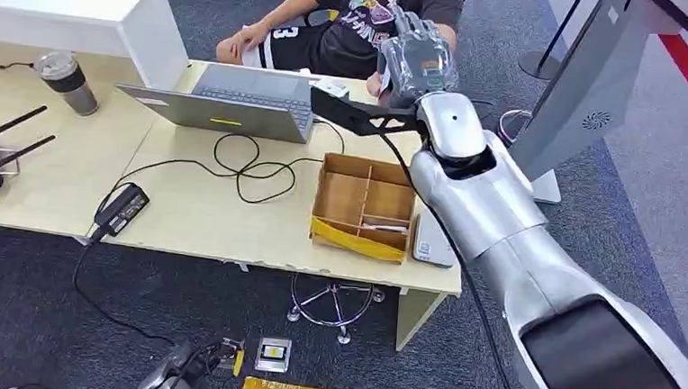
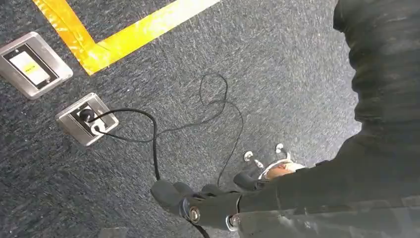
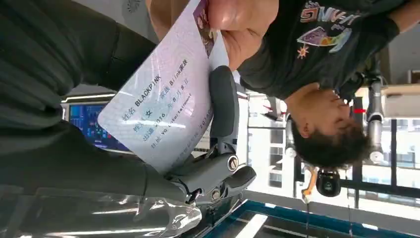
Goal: Pass the card to the sensor for recognition and then transmit it.
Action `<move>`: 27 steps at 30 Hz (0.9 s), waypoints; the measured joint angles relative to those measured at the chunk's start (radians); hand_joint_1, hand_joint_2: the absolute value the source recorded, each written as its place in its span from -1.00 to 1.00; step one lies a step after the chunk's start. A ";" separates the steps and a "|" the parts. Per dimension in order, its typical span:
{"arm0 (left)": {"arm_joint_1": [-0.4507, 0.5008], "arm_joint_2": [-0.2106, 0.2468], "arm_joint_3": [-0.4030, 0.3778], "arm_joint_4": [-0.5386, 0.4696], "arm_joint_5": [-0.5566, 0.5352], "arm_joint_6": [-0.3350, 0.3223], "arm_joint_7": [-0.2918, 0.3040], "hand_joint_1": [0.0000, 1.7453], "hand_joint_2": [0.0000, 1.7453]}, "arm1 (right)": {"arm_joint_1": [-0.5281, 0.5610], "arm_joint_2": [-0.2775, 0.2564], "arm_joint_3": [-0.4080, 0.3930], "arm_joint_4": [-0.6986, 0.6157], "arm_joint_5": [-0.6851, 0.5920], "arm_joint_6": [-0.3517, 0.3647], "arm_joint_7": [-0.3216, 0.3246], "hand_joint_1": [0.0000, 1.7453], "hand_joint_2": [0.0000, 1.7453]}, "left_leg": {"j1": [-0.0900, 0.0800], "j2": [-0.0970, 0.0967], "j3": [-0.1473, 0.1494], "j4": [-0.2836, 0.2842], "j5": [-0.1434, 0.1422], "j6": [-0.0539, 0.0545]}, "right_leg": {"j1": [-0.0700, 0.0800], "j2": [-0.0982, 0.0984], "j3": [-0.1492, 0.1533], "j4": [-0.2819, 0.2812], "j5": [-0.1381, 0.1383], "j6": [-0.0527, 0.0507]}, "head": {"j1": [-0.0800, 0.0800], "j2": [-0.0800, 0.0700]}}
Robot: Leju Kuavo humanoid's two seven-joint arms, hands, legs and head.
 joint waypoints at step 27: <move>-0.018 -0.013 0.000 -0.001 -0.014 -0.008 0.014 -1.00 1.00 | 0.034 -0.172 0.032 0.055 0.036 0.056 0.080 -1.00 1.00 | 0.000 0.001 0.000 0.000 0.000 0.000 | 0.000 0.001 -0.001 0.000 0.000 0.000 | 0.000 0.000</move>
